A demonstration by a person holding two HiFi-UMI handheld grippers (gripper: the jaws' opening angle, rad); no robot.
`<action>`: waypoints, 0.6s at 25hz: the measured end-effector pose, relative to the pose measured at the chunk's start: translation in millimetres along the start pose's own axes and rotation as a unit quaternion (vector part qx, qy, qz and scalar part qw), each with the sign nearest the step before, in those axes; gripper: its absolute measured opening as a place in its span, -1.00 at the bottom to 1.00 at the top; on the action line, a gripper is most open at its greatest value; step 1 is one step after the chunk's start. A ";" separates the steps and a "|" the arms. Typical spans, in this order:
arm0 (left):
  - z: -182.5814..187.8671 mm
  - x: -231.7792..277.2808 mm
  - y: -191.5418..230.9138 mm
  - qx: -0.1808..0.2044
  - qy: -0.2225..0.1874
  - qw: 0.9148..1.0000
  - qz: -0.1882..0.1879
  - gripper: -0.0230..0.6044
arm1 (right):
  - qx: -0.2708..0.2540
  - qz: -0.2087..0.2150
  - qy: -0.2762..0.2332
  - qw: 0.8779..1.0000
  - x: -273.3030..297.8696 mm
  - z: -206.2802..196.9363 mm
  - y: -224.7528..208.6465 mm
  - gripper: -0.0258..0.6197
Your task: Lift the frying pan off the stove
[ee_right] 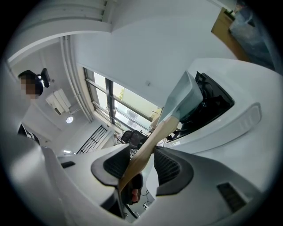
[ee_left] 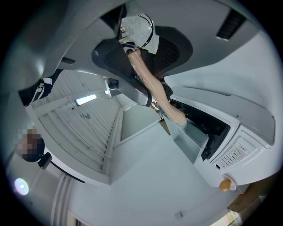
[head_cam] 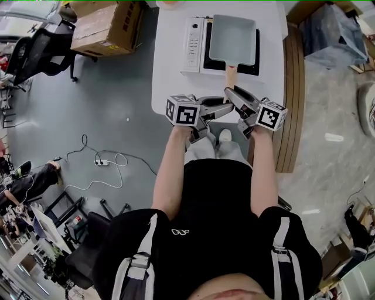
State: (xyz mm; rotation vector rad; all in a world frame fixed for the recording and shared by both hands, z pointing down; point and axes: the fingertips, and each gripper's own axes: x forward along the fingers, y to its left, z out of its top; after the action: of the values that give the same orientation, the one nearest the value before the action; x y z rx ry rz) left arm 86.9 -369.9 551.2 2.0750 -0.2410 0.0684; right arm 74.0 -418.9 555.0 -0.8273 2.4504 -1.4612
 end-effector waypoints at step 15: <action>21.1 -13.4 -38.8 0.069 -0.002 0.998 0.001 -0.37 | -0.033 0.044 -0.020 0.998 -0.5 21.5 46.6 -0.36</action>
State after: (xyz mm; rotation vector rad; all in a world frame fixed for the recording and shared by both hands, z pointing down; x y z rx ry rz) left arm 80.5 -367.8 505.6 2.2129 -0.2472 0.0830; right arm 65.9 -417.9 504.3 -0.7439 2.4848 -1.3277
